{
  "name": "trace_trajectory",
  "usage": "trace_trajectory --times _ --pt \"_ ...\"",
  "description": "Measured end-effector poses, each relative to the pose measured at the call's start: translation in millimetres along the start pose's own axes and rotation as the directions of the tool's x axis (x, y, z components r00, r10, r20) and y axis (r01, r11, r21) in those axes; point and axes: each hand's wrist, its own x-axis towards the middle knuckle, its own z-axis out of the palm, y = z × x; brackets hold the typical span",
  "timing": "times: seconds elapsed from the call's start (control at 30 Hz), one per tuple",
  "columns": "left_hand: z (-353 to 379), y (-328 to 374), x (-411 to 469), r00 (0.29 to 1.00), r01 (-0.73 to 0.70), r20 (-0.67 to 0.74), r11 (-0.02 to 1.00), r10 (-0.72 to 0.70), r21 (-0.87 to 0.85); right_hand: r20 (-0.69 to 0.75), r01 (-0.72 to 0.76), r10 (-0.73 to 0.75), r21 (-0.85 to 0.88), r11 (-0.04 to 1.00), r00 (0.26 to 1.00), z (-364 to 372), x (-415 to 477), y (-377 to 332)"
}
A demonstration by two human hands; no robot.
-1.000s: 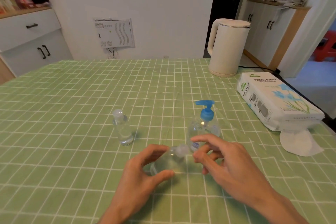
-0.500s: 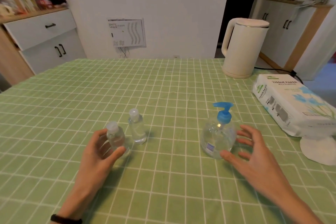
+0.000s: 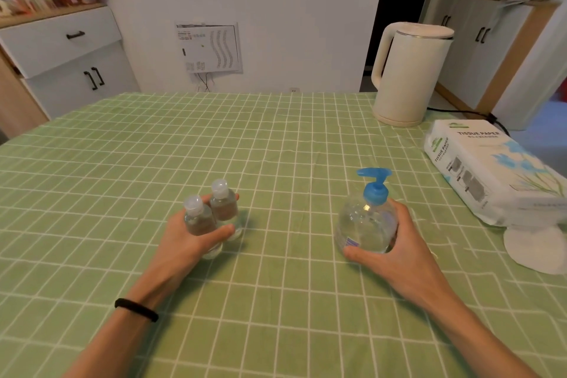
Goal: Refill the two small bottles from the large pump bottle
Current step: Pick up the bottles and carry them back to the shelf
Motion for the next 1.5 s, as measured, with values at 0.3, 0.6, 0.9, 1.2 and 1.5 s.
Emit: trace_trajectory --times 0.3,0.6,0.9,1.2,1.5 --pt "15.3 1.6 -3.5 0.990 0.020 -0.139 0.999 -0.027 -0.050 -0.042 0.045 -0.044 0.033 0.998 0.998 5.5 1.9 1.2" --pt "6.3 15.6 -69.9 0.972 0.012 -0.231 0.985 -0.052 -0.173 0.241 0.049 -0.104 0.224 0.973 0.965 21.8 2.1 -27.1" --pt "-36.4 19.3 -173.8 0.881 0.057 -0.447 0.972 -0.156 -0.228 0.589 0.024 -0.276 0.399 0.917 0.760 89.2 -13.7 -80.3" --pt "-59.3 11.1 -294.5 0.687 0.062 -0.670 0.941 -0.282 -0.333 0.795 -0.100 -0.316 0.423 0.901 0.517 155.1 -50.5 -121.5" --pt "-87.1 -36.9 -384.6 0.451 0.099 -0.755 0.867 -0.476 -0.488 0.883 -0.148 -0.271 0.348 0.926 0.383 235.9 -94.5 -142.8"
